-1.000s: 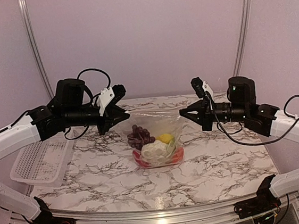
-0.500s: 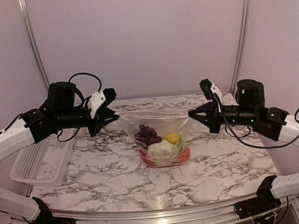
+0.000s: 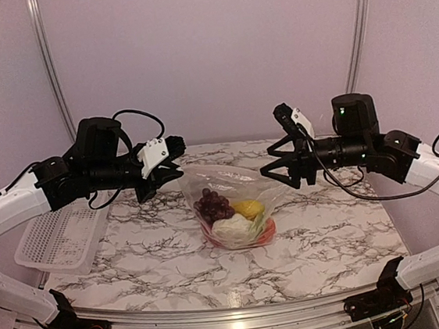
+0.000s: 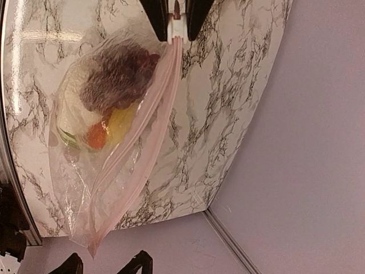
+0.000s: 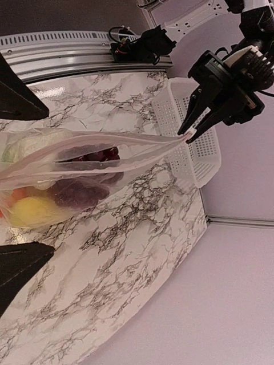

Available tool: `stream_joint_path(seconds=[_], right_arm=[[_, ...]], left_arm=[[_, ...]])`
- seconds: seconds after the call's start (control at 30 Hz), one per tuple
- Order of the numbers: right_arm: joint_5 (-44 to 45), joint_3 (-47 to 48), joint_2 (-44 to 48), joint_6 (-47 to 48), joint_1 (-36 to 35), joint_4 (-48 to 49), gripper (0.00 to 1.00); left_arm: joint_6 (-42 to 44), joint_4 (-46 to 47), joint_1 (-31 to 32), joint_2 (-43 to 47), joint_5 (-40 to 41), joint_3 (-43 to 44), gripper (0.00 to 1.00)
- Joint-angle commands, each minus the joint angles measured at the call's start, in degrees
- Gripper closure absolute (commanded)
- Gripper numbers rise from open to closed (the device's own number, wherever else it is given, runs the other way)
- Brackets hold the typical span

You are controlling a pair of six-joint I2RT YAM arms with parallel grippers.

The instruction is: Open the zip-top bag and remove the fake food

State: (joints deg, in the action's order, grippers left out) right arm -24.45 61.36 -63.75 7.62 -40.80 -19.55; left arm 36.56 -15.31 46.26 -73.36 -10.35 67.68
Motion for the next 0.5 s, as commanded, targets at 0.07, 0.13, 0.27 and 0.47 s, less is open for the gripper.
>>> stream_joint_path(seconds=[0.07, 0.13, 0.27, 0.47], right_arm=[[1.9, 12.1, -2.3, 0.3, -0.6, -10.9, 0.29], [1.8, 15.7, -5.1, 0.6, -0.9, -13.8, 0.35], [1.9, 23.5, -11.8, 1.3, -2.5, -21.1, 0.49], [1.9, 27.7, -16.4, 2.1, -3.8, -25.2, 0.61]], left_arm=[[5.0, -1.0, 1.7, 0.2, 3.7, 2.3, 1.0], [6.0, -1.7, 2.6, -0.2, 4.0, 3.3, 1.0], [6.9, -2.2, 4.0, -1.1, 4.3, 4.5, 1.0], [6.6, -1.4, 5.3, -1.2, 4.8, 4.0, 1.0]])
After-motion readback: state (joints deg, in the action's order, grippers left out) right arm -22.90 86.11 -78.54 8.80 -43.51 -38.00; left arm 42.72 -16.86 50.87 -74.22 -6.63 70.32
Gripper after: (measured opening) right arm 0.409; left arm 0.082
